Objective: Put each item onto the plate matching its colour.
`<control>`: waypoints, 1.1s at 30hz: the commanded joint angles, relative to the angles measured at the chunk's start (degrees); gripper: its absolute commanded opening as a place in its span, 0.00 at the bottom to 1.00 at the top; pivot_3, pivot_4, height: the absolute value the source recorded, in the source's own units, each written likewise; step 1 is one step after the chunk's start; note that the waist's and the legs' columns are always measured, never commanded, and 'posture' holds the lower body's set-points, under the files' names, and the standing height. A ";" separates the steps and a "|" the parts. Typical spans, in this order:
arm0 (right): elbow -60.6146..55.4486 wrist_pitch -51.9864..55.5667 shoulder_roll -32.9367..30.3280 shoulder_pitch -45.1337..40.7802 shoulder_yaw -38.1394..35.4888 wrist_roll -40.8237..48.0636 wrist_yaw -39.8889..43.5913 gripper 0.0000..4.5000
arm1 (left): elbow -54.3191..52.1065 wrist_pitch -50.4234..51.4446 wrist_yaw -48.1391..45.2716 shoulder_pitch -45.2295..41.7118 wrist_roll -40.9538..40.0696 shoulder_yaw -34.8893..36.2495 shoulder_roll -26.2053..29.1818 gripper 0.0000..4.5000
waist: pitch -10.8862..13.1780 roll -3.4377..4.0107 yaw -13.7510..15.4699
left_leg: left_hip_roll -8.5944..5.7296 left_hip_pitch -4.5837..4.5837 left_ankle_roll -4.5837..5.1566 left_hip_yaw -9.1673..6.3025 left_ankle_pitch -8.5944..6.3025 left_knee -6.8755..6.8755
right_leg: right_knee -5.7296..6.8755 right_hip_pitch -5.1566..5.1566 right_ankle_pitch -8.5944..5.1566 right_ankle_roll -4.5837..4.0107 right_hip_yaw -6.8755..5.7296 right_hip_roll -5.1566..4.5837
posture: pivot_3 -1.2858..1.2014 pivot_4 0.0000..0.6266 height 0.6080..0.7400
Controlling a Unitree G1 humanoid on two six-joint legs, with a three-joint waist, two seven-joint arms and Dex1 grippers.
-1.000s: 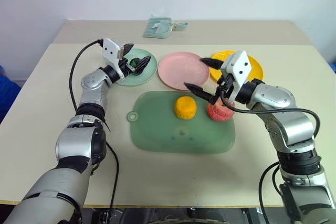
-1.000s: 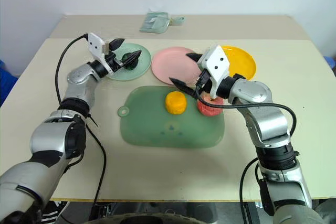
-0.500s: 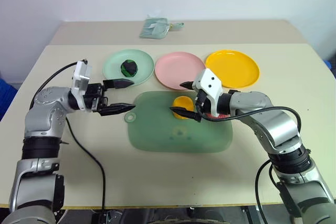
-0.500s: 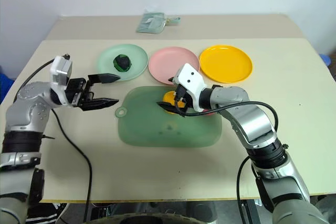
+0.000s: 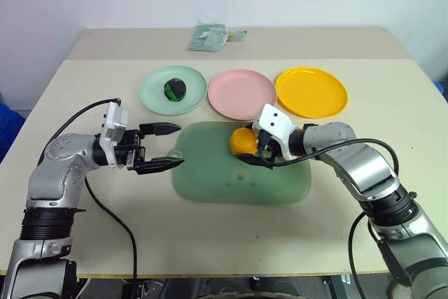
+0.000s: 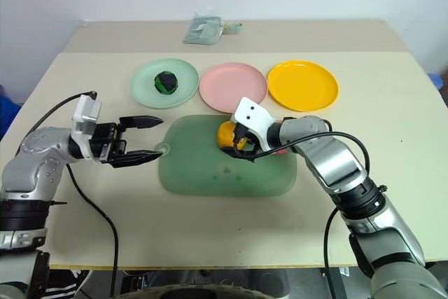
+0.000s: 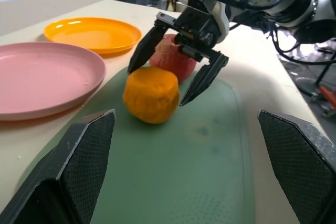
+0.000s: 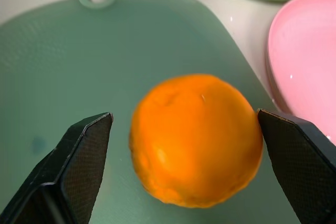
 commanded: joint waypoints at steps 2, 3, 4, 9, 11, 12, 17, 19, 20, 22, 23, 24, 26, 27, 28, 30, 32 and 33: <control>0.83 -1.91 0.95 -1.74 1.33 -2.72 -0.32 1.00 | -1.38 -2.05 0.98 -0.37 -0.82 1.16 -0.11 0.99 | 0.00 0.00 0.03 | 0.00 0.00 0.00 0.00 0.00 0.00 | 0.00 0.00 0.00 0.00 0.00 0.00 | 0.52 0.24 0.98; 1.30 -2.07 1.04 -1.81 1.11 -2.85 -0.14 1.00 | -1.29 -2.10 1.14 -0.50 -0.96 1.10 -0.15 0.99 | 0.00 0.00 0.05 | 0.00 0.00 0.00 0.00 0.00 0.00 | 0.00 0.00 0.00 0.00 0.00 0.00 | 0.52 0.24 0.98; 1.73 -1.86 1.22 -1.85 0.75 -2.74 0.01 1.00 | -1.19 -2.14 1.26 -0.60 -1.05 0.99 -0.20 0.99 | 0.00 0.00 0.06 | 0.00 0.00 0.00 0.00 0.00 0.00 | 0.00 0.00 0.00 0.00 0.00 0.00 | 0.52 0.24 0.98; 0.96 0.08 2.34 -1.53 -1.65 -0.26 1.02 0.83 | -0.43 -3.00 1.36 -1.11 -0.75 0.61 -0.56 1.00 | 0.00 0.00 0.06 | 0.00 0.00 0.00 0.00 0.00 0.00 | 0.00 0.00 0.00 0.00 0.00 0.00 | 0.52 0.24 0.98; 1.07 0.73 3.62 -2.16 -3.79 0.69 -0.14 0.70 | -0.08 -2.82 1.54 -1.44 -1.07 0.75 -0.70 1.00 | 0.00 0.00 0.06 | 0.00 0.00 0.00 0.00 0.00 0.00 | 0.00 0.00 0.00 0.00 0.00 0.00 | 0.52 0.24 0.98; 1.45 1.54 4.63 -2.83 -5.46 1.60 -0.89 0.70 | 0.08 -2.58 1.70 -1.63 -1.39 0.89 -0.82 1.00 | 0.00 0.00 0.04 | 0.00 0.00 0.00 0.00 0.00 0.00 | 0.00 0.00 0.00 0.00 0.00 0.00 | 0.52 0.24 0.98; 8.61 -1.32 9.27 -8.12 -15.08 2.15 -8.44 0.70 | 0.82 -3.22 3.05 -2.50 -0.81 0.64 -1.65 1.00 | 0.01 0.02 -0.02 | 0.00 0.00 0.00 0.00 0.00 -0.02 | 0.00 -0.01 0.01 0.00 0.00 0.01 | 0.52 0.24 0.98; 16.23 -10.32 8.29 -10.53 -15.90 -3.96 -14.64 0.70 | 2.34 -5.81 4.54 -3.88 0.76 0.22 -3.29 1.00 | 0.00 0.00 0.31 | 0.00 0.00 -0.05 0.00 0.03 -0.02 | 0.00 -0.02 0.01 -0.01 -0.01 0.01 | 0.52 0.24 0.98; 19.78 -14.51 7.62 -11.47 -16.01 -6.90 -17.80 0.70 | 3.13 -7.08 5.61 -4.61 1.60 -0.06 -4.28 1.00 | 0.00 0.00 0.59 | -0.01 0.01 -0.09 0.00 0.05 -0.01 | 0.00 -0.02 0.01 -0.01 -0.01 0.01 | 0.52 0.24 0.98; 26.69 -20.52 6.23 -13.29 -16.08 -12.22 -24.24 0.70 | 4.44 -10.27 8.23 -5.86 3.96 -1.01 -6.48 1.00 | 0.00 0.00 0.67 | -0.07 0.00 -0.32 0.00 0.19 0.00 | -0.01 -0.01 0.01 -0.01 -0.01 -0.01 | 0.52 0.24 0.98; 29.54 -21.58 6.07 -14.09 -16.69 -12.91 -25.70 0.70 | 4.78 -10.74 9.00 -6.32 4.50 -1.45 -7.22 1.00 | 0.00 0.00 0.57 | -0.12 0.00 -0.32 0.01 0.19 0.00 | -0.01 0.00 0.01 -0.01 -0.01 -0.05 | 0.52 0.24 0.98; 32.15 -21.78 6.06 -14.75 -17.73 -13.04 -27.08 0.70 | 5.19 -11.00 10.07 -6.91 4.98 -1.78 -8.08 1.00 | 0.00 0.00 0.42 | -0.14 0.00 -0.31 0.02 0.19 -0.01 | -0.02 -0.01 0.01 -0.01 0.00 -0.06 | 0.52 0.24 0.98; 35.90 -22.62 6.03 -15.36 -18.91 -13.65 -29.17 0.70 | 5.72 -11.36 12.23 -7.80 5.98 -2.24 -9.45 1.00 | 0.00 0.00 0.20 | -0.11 -0.01 -0.31 0.13 0.20 -0.09 | -0.01 0.16 0.01 0.00 0.06 -0.06 | 0.52 0.24 0.98; 37.25 -22.56 6.52 -15.55 -20.00 -13.20 -29.95 0.70 | 6.33 -12.12 13.41 -8.32 6.72 -2.32 -10.04 1.00 | 0.00 0.00 0.09 | -0.08 -0.01 -0.32 0.13 0.20 -0.12 | 0.00 0.15 0.01 0.00 0.06 -0.04 | 0.52 0.24 0.98; 38.35 -22.03 7.11 -15.74 -21.12 -12.48 -30.54 0.70 | 6.84 -13.00 14.13 -8.67 7.31 -2.41 -10.48 1.00 | 0.00 0.00 -0.10 | -0.06 -0.01 -0.33 0.13 0.21 -0.14 | 0.00 0.13 0.01 0.00 0.06 -0.03 | 0.52 0.24 0.98; 40.80 -21.84 7.71 -15.87 -22.40 -12.07 -31.61 0.70 | 7.28 -12.74 15.36 -8.96 7.88 -2.85 -10.95 1.00 | 0.00 0.01 -0.95 | -0.02 -0.01 -0.39 0.16 0.25 -0.22 | 0.01 0.07 0.01 -0.01 0.09 0.00 | 0.52 0.24 0.98; 41.72 -20.13 8.69 -15.65 -24.15 -9.87 -30.58 0.70 | 6.80 -13.30 15.47 -8.60 7.99 -3.23 -11.25 1.00 | 0.00 0.01 -1.41 | -0.01 -0.01 -0.41 0.20 0.27 -0.30 | 0.03 0.02 0.01 -0.01 0.12 0.00 | 0.52 0.24 0.98; 41.73 -19.91 9.02 -15.51 -24.87 -9.01 -29.98 0.70 | 6.49 -12.98 15.30 -8.40 7.77 -3.35 -11.22 1.00 | 0.00 0.01 -1.48 | 0.00 -0.01 -0.41 0.22 0.27 -0.32 | 0.05 -0.01 0.01 -0.01 0.14 0.01 | 0.52 0.24 0.98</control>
